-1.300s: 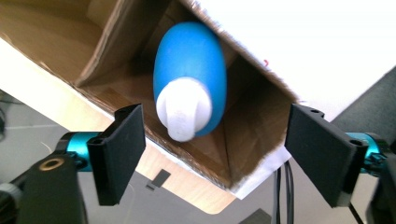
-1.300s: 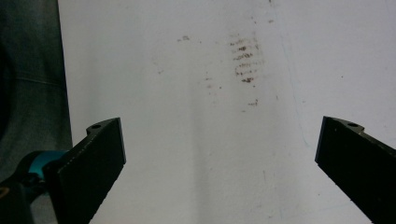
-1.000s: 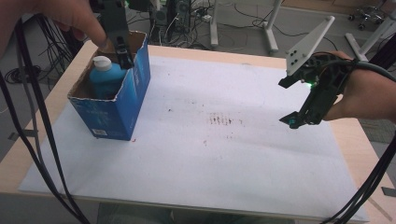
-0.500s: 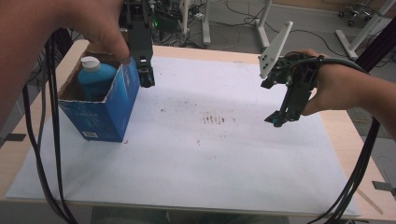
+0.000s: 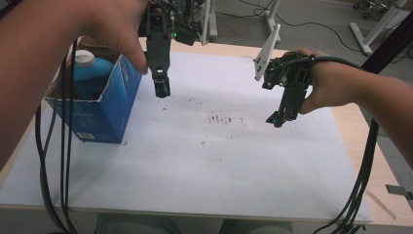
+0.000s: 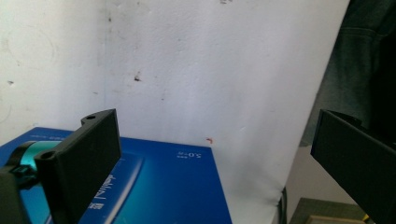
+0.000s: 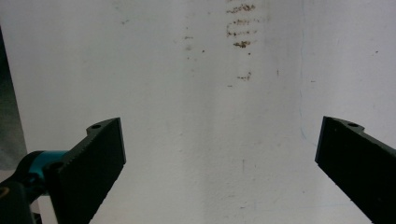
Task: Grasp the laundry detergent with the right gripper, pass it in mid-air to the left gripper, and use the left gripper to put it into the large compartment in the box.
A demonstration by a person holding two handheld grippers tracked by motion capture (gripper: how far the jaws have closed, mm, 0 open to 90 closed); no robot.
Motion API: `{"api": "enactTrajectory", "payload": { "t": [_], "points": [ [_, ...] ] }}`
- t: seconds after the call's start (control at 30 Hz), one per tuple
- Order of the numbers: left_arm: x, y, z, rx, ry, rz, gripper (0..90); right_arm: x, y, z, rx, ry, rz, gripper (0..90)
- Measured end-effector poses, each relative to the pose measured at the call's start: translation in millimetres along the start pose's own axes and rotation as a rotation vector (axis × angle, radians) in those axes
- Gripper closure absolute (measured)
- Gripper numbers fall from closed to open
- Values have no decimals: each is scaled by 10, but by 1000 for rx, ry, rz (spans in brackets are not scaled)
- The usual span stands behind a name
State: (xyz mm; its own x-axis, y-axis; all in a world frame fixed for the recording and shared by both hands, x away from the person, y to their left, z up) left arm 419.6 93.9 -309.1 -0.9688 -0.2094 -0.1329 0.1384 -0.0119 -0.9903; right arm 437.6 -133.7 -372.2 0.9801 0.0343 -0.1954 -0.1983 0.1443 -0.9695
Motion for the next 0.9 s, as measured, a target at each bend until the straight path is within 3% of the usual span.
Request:
{"api": "enactTrajectory", "payload": {
  "t": [0.2, 0.23, 0.4, 0.57, 0.9],
  "points": [
    [-73, 85, -28, 2, -9, 20, 16, 77, 49, -5, -14, 7, -3, 7],
    [-77, 92, -36, 0, -5, 20, 16, 101, 58, 11, -3, -15, -6, 7],
    [-104, 103, -63, -5, -13, 25, 16, 87, 50, 26, -16, 9, -3, 7],
    [-87, 101, -56, -3, -5, 19, 16, 89, 28, 86, -10, -15, -9, 7],
    [-62, 108, -25, -8, 3, 17, 16, 91, 4, 89, -14, -2, -16, 7]
  ]
}}
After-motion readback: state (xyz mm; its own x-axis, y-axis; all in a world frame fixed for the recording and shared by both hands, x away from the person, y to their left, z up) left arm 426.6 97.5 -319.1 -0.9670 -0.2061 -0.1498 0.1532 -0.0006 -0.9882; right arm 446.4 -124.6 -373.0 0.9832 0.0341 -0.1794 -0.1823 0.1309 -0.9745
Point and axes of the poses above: each handheld gripper's, and its own axes: y roughly forward along the jaws, z roughly out of its top, x roughly to its right, the point moved 7 cm from there along y, roughly forward along the jaws, and after that the axes turned 13 degrees about z, right-handed, at the moved point
